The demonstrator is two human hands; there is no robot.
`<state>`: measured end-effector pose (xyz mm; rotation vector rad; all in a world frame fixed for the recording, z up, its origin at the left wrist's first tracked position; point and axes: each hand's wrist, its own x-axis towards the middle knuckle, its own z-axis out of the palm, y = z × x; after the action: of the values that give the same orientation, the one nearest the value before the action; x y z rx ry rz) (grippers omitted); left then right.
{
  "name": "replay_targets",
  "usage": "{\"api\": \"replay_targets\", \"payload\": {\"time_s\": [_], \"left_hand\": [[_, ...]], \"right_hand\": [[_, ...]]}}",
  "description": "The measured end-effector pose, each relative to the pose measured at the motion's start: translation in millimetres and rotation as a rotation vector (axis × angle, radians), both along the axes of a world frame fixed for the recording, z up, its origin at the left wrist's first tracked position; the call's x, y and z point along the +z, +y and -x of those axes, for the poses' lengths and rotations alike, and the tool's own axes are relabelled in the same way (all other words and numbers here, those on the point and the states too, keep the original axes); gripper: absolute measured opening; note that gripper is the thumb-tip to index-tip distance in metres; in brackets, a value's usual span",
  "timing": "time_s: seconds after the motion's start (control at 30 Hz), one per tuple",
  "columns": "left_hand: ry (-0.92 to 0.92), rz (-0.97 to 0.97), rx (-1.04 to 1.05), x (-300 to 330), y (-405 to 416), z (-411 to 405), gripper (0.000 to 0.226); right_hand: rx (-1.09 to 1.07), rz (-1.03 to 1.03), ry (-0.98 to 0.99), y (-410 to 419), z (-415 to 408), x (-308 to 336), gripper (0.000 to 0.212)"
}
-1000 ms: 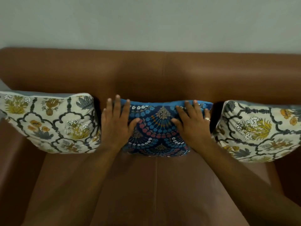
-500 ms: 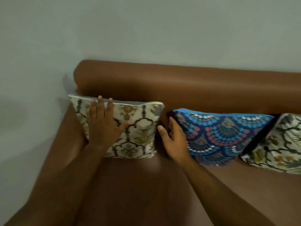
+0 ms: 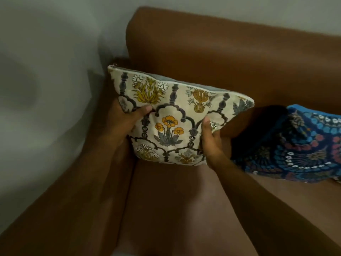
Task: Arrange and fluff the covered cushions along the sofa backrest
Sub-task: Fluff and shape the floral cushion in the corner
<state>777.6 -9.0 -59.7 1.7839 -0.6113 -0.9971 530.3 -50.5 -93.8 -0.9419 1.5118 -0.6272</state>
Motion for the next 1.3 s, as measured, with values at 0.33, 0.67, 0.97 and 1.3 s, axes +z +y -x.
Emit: {"api": "replay_targets", "payload": {"time_s": [0.33,0.67,0.97,1.3], "left_hand": [[-1.330,0.057,-0.584,54.3,-31.4,21.9,0.130],[-1.027,-0.209,-0.575,64.6,-38.7,-15.6,0.114],[-0.734,-0.317,-0.379,41.1,8.6,-60.6,0.137],[-0.653,-0.285,-0.423,32.8,-18.8,-71.5,0.125]], "right_hand": [[0.048,0.105,0.167,-20.6,26.2,-10.1,0.117],[-0.054,0.468,0.233,-37.4,-5.7,51.1,0.088],[0.407,0.752,0.551,-46.0,9.6,43.1,0.085],[0.355,0.678,0.647,-62.8,-9.5,27.6,0.074]]}}
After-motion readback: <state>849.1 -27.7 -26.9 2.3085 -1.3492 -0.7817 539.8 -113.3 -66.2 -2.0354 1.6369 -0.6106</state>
